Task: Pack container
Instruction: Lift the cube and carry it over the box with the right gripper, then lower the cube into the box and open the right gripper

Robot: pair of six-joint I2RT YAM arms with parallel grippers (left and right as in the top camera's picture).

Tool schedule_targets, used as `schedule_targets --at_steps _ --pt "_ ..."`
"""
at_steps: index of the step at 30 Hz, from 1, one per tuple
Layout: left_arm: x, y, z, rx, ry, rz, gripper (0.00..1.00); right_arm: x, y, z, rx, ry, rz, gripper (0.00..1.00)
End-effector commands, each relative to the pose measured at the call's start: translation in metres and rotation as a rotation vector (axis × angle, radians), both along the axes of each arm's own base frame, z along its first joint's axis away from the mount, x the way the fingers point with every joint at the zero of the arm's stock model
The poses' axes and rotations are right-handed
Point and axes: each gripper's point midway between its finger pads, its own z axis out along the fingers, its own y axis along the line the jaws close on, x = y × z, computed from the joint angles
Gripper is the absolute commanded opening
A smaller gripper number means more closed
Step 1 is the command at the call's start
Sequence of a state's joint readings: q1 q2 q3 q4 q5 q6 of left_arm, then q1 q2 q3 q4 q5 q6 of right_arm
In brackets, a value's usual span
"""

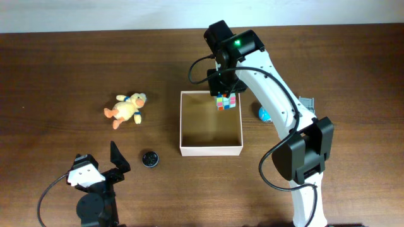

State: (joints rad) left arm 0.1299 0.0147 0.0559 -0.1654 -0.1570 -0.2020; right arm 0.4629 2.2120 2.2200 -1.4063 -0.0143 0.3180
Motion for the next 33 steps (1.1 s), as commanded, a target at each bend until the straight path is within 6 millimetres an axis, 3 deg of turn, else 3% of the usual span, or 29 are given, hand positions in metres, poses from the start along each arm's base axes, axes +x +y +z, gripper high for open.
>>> schedule_targets --at_steps 1,14,28,33 --pt "0.001 -0.002 0.0 0.016 -0.001 -0.014 0.99 0.004 -0.008 -0.005 -0.053 -0.018 -0.02 0.52" --pt "0.001 -0.002 0.0 0.016 -0.001 -0.014 0.99 -0.001 -0.017 -0.02 -0.099 0.01 -0.024 0.52" --pt "0.001 -0.002 0.0 0.016 -0.001 -0.014 0.99 0.003 -0.015 -0.019 -0.091 -0.007 -0.024 0.52" --pt "0.001 -0.002 0.0 0.016 -0.001 -0.014 0.99 0.003 -0.015 -0.019 -0.091 -0.007 -0.024 0.61"
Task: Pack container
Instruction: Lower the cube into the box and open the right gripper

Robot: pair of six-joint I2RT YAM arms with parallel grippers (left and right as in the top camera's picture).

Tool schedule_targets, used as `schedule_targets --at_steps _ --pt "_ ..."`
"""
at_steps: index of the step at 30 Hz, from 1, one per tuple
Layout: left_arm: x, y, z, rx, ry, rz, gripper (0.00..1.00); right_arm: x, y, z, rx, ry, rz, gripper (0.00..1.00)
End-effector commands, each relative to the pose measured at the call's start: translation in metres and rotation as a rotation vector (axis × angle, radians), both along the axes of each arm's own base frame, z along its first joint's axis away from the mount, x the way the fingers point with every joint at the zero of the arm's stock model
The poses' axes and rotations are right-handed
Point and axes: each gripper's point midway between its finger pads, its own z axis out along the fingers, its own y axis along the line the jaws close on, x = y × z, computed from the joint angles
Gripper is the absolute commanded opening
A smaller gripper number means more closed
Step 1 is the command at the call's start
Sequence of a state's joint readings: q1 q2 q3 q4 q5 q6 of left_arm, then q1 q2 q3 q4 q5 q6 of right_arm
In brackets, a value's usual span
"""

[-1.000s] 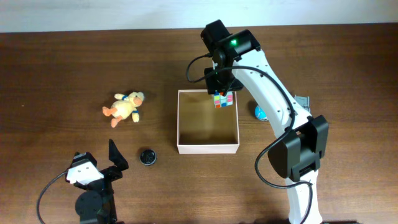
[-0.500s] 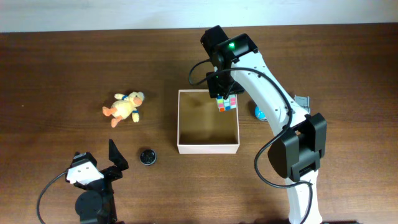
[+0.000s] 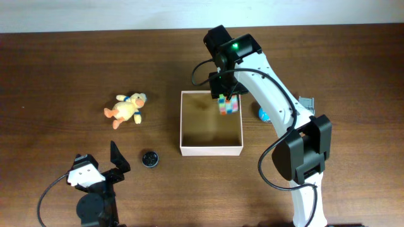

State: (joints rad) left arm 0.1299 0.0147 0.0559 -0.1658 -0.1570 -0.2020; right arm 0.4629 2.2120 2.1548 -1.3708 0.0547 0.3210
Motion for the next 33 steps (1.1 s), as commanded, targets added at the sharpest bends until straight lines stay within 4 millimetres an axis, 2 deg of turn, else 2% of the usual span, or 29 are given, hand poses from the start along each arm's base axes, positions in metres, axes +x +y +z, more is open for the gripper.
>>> schedule_targets --at_steps 1,11,16,21,27,33 --pt "0.001 -0.002 0.0 0.016 -0.002 -0.014 0.99 0.001 -0.002 -0.002 -0.017 -0.003 -0.01 0.62" --pt "0.001 -0.002 0.0 0.016 -0.002 -0.014 0.99 0.003 0.0 -0.002 -0.007 -0.013 -0.005 0.67" --pt "0.001 -0.002 0.0 0.016 -0.002 -0.014 0.99 0.0 0.017 0.0 0.03 -0.013 0.089 0.72" --pt "0.001 -0.002 0.0 0.016 -0.002 -0.014 0.99 -0.015 0.043 0.001 0.043 -0.005 0.28 0.76" --pt "0.001 -0.002 0.0 0.016 -0.002 -0.014 0.99 -0.035 0.066 -0.001 0.032 0.012 0.426 0.77" --pt "0.001 -0.002 0.0 0.016 -0.002 -0.014 0.99 -0.039 0.066 -0.017 0.021 0.039 0.43 0.7"
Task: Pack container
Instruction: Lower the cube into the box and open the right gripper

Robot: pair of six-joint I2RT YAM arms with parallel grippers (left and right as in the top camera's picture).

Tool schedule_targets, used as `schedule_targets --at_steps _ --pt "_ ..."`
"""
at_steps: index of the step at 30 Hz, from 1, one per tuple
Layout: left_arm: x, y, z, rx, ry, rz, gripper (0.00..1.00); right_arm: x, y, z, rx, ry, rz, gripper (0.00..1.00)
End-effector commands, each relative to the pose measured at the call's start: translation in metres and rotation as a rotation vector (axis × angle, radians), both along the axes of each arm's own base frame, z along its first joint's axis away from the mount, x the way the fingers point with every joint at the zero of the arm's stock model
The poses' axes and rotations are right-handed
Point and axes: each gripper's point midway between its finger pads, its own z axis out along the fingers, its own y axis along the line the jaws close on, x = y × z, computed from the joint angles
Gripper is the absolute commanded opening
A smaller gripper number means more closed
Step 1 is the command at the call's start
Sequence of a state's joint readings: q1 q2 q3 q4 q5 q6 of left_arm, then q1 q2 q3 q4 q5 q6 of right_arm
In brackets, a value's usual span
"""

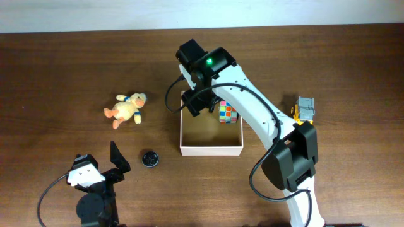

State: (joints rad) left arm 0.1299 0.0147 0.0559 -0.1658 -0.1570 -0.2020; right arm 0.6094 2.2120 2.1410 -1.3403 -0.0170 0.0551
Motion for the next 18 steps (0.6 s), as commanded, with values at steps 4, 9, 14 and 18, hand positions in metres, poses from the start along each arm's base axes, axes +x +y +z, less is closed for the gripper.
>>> schedule_targets --at_steps 4,9,14,18 --pt "0.001 -0.002 0.0 0.016 -0.002 -0.014 0.99 -0.015 -0.014 -0.038 -0.055 0.087 0.01 0.59" --pt "0.001 -0.002 0.0 0.016 -0.002 -0.014 0.99 -0.028 -0.023 -0.061 -0.091 0.139 0.01 0.57" --pt "0.001 -0.002 0.0 0.016 -0.002 -0.014 0.99 -0.023 -0.019 -0.065 -0.077 0.118 0.01 0.57" --pt "0.001 -0.002 0.0 0.016 -0.002 -0.014 0.99 -0.018 -0.016 -0.065 -0.063 0.096 0.014 0.57"
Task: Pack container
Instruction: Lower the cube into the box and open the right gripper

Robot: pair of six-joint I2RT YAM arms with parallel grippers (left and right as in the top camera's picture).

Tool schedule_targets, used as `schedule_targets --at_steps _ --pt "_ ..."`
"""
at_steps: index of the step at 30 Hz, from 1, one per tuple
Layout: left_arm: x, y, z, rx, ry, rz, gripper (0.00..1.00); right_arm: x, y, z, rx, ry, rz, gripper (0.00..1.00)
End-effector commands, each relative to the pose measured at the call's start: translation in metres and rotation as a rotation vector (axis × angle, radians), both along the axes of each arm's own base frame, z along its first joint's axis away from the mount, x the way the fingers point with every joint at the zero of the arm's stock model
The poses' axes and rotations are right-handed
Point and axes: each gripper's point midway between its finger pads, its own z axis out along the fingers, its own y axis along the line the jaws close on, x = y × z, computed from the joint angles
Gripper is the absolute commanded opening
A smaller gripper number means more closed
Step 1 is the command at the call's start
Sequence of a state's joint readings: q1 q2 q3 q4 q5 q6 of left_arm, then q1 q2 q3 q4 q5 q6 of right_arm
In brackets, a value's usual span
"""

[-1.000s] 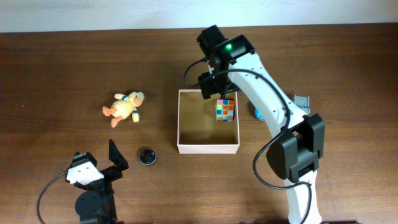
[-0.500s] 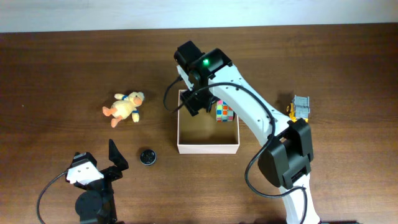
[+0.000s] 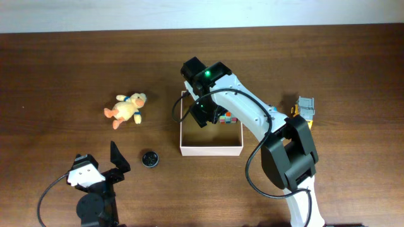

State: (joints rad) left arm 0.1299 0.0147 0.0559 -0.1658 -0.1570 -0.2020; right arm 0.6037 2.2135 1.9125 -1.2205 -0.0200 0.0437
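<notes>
The white-walled box (image 3: 211,151) with a brown floor stands in the middle of the table. A multicoloured puzzle cube (image 3: 227,117) lies in its far right corner, partly covered by my right arm. My right gripper (image 3: 201,115) hangs over the far left part of the box beside the cube, open and holding nothing. A yellow plush duck (image 3: 126,108) lies left of the box. A small black round object (image 3: 149,158) sits near the box's front left corner. My left gripper (image 3: 118,159) rests open at the front left.
A grey and yellow toy (image 3: 305,108) lies to the right of the box, beyond my right arm. The right arm reaches from the front right across the box's right wall.
My right gripper has shifted a little toward the front and right, from over the box's far left rim to inside its outline next to the cube. The cube lies where it was.
My right gripper held the cube over the box's far right rim. Then it held it slightly lower over the box's far right corner. Then the cube lay in the box and the gripper stood off to its left. Now it hangs beside the cube. The left arm never moved.
</notes>
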Motion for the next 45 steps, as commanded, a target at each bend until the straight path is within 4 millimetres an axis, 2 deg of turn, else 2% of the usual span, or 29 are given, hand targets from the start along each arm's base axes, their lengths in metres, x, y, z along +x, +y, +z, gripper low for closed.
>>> schedule_targets --at_steps 1,13,18,30,40,45 --pt "0.001 -0.002 0.0 0.016 -0.002 -0.014 0.99 0.0 -0.001 -0.005 -0.001 0.005 0.008 0.57" --pt "0.001 -0.002 0.0 0.016 -0.002 -0.014 0.99 -0.016 -0.012 -0.028 -0.039 0.062 0.008 0.57" --pt "0.001 -0.002 0.0 0.016 -0.002 -0.014 0.99 -0.019 -0.014 -0.03 -0.046 0.071 0.008 0.57" --pt "0.001 -0.002 0.0 0.016 -0.002 -0.014 0.99 -0.013 -0.022 -0.03 -0.082 0.046 0.003 0.57" --pt "0.001 -0.002 0.0 0.016 -0.002 -0.014 0.99 -0.003 -0.045 -0.033 -0.105 0.048 -0.049 0.57" --pt "0.001 -0.002 0.0 0.016 -0.002 -0.014 0.99 -0.003 -0.044 -0.033 -0.097 0.051 -0.034 0.57"
